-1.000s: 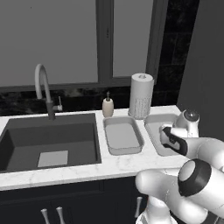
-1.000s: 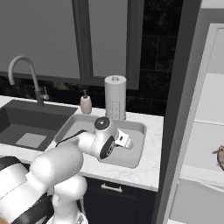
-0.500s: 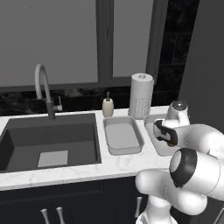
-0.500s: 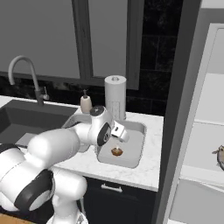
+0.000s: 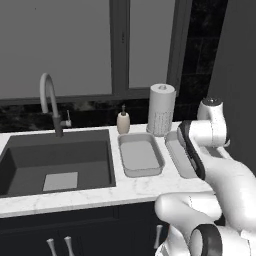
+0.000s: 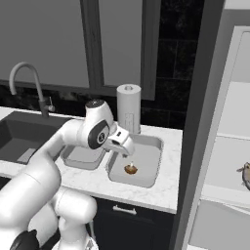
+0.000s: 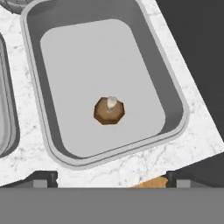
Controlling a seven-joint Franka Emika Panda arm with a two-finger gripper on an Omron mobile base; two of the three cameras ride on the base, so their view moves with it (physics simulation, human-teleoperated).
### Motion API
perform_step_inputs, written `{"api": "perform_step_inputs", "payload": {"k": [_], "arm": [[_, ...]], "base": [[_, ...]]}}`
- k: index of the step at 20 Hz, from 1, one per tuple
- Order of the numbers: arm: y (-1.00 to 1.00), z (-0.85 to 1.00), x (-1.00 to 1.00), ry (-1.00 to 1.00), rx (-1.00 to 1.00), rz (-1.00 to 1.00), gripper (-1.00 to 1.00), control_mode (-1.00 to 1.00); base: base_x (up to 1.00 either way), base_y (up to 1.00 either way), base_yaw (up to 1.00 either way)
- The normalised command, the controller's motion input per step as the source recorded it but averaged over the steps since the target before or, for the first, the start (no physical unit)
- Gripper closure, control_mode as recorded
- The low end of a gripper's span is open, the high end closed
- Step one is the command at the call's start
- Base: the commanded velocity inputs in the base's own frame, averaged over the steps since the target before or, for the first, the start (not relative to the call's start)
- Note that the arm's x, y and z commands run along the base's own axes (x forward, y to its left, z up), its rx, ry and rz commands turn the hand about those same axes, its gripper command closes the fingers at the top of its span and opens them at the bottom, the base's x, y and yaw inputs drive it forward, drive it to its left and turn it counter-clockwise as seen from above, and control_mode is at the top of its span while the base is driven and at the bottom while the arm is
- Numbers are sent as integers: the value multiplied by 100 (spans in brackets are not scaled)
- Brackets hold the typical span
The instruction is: Place one mushroom and one fish in each tupperware on the nearby counter, to pack two identical lunches.
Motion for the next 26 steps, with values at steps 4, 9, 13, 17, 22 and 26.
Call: {"api": "perform_step_inputs", "payload": {"k": [4, 9, 13, 17, 22, 26], "arm": [[42, 4, -86, -1, -1, 27, -100, -100], [0, 0, 0, 0, 0, 0, -100, 100], [0, 0, 0, 0, 0, 0, -100, 100], [0, 0, 0, 0, 0, 0, -100, 100], [0, 0, 0, 0, 0, 0, -100, 100], [0, 0, 0, 0, 0, 0, -100, 100]], "base": [[0, 0, 0], [-100, 0, 27], [-100, -72, 3], [-85, -100, -29], [8, -100, -36], [67, -97, -9]]}}
